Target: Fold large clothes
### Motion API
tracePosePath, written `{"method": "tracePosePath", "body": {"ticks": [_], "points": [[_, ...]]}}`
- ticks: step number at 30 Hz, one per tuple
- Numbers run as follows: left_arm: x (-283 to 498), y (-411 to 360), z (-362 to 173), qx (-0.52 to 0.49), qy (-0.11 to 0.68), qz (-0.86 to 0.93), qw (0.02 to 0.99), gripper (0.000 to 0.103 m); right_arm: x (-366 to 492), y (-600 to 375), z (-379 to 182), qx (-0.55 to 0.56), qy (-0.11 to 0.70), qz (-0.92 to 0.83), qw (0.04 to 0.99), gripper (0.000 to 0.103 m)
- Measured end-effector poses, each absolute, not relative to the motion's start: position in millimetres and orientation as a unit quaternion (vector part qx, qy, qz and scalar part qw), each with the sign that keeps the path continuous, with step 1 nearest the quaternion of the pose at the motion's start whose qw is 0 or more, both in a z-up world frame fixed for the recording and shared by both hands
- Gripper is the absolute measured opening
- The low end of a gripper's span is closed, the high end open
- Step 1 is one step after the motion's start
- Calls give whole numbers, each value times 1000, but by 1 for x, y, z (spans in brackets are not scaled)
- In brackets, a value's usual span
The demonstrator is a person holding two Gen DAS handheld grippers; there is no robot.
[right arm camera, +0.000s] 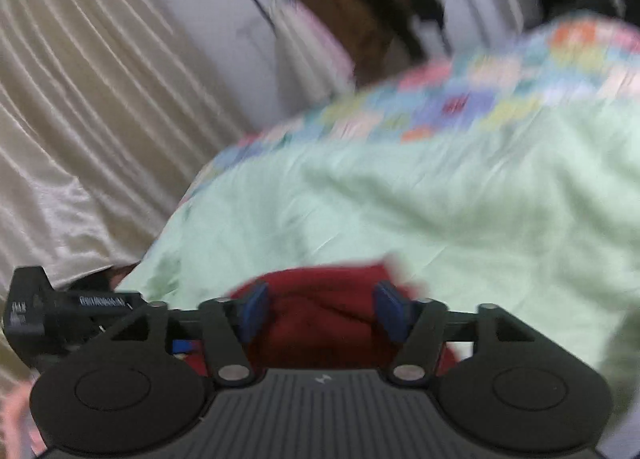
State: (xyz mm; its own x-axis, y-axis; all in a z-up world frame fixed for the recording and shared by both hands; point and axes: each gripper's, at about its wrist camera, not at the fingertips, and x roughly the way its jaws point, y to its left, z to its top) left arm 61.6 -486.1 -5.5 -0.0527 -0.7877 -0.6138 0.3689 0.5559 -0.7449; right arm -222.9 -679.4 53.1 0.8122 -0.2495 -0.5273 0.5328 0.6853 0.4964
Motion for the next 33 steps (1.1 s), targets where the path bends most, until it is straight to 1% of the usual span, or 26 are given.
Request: {"method": "tracePosePath", "body": {"ticks": [1,2,3,5,8,10,11,12,13,15,16,18,20,22,23,25,26,27,28,30,31,32,33], "points": [[59,-482,-3,-188,573,-446,661,55,-234,-672,52,326,211,-202,899,63],[57,-480,-1,-194,565,-453,662,64,-239,-668,51,324,212,-189,902,63],[54,-480,1,-197,557,-454,667,76,-245,-657,49,318,219,-170,907,63],[50,-479,5,-197,541,-454,680,77,-249,-644,48,301,225,-156,913,63],[44,-472,16,-192,511,-452,706,77,-241,-619,44,238,258,-145,925,63],[41,-463,23,-190,502,-449,714,77,-228,-610,37,198,286,-161,924,56],[41,-459,25,-189,500,-447,717,77,-224,-612,34,203,291,-168,920,41],[40,-452,26,-187,500,-443,720,78,-222,-616,33,216,293,-172,915,12],[36,-442,26,-183,502,-436,724,80,-223,-625,32,249,290,-177,907,7],[27,-426,21,-174,510,-427,726,81,-228,-635,33,277,278,-182,902,7],[21,-421,16,-170,516,-429,722,83,-229,-637,35,275,274,-189,902,7],[14,-418,3,-158,533,-439,706,84,-229,-640,39,257,274,-206,904,7],[7,-425,-18,-134,565,-442,684,84,-224,-642,39,232,286,-220,903,7],[2,-431,-40,-131,592,-430,669,85,-216,-646,30,212,314,-250,891,8],[2,-431,-47,-140,602,-428,659,85,-213,-650,25,212,324,-259,885,9],[2,-424,-54,-180,621,-424,634,84,-209,-657,15,224,347,-288,864,16],[3,-420,-54,-191,624,-422,629,84,-210,-659,13,233,352,-302,855,29],[3,-415,-49,-197,621,-421,631,84,-212,-659,13,241,352,-309,850,37],[3,-408,-43,-206,613,-419,637,84,-218,-658,16,257,343,-319,845,40],[7,-396,-30,-229,594,-417,649,84,-234,-656,24,298,317,-329,838,57],[11,-389,-22,-250,580,-413,657,87,-246,-656,29,337,291,-328,833,60],[14,-386,-16,-265,569,-408,663,91,-257,-656,31,379,268,-315,828,68],[19,-386,-12,-273,561,-405,669,99,-266,-657,31,421,247,-297,821,77]]}}
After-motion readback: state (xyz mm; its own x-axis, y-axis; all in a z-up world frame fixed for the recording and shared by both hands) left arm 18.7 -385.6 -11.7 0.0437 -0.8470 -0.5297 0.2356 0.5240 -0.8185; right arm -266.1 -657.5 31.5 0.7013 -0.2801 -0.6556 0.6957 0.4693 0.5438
